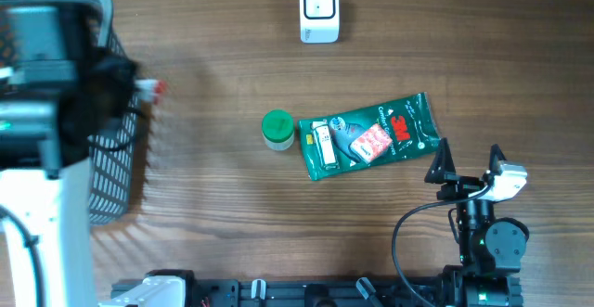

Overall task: Scan the item barcode
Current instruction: 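Lay the red tube on the green pack, release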

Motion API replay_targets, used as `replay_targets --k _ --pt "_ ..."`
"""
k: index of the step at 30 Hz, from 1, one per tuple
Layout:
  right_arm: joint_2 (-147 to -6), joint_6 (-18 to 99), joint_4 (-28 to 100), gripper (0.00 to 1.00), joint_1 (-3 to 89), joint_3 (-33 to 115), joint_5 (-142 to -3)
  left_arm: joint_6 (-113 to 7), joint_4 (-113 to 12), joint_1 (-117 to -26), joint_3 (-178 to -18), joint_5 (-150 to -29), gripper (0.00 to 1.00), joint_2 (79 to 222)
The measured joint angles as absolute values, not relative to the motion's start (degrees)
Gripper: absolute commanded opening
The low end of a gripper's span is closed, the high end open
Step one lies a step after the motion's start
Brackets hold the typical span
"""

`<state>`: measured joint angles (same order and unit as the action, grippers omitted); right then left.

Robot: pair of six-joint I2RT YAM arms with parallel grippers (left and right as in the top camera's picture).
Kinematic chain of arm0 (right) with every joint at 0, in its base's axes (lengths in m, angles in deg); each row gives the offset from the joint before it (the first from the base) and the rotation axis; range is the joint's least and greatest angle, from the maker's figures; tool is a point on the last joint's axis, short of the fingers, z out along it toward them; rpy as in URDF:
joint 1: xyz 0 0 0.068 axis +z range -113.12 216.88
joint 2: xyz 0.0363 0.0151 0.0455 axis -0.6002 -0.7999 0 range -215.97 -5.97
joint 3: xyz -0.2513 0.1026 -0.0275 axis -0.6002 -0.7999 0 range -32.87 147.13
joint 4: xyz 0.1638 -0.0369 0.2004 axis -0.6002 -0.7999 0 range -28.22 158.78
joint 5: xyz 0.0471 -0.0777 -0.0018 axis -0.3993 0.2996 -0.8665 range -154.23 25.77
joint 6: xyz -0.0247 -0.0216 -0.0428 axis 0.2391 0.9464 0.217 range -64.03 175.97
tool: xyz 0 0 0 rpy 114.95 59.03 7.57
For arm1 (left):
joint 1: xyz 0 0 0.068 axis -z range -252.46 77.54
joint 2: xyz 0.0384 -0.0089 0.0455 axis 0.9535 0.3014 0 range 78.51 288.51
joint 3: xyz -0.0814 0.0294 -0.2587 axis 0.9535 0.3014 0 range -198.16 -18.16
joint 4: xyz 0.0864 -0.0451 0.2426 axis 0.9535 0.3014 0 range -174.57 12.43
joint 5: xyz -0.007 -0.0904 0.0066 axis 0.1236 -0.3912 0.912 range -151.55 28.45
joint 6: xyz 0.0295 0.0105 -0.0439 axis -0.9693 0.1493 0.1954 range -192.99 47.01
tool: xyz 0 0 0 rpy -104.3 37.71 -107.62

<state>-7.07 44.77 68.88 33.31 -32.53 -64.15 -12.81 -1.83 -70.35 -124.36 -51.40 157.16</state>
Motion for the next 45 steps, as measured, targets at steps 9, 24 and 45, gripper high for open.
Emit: replay_targets --k 9,24,45 --pt "-7.07 44.77 68.88 1.00 33.33 -32.53 -64.15 -10.25 -20.12 -38.24 -107.79 -46.61 0.04 163.22" --pt "-7.07 44.77 68.88 1.00 33.33 -32.53 -64.15 -21.25 -36.25 -17.17 -100.05 -43.29 0.74 192.33" --pt "-7.07 44.77 68.86 1.00 33.31 -32.53 -64.17 -24.98 -21.61 -76.47 -111.44 -22.44 1.00 151.28"
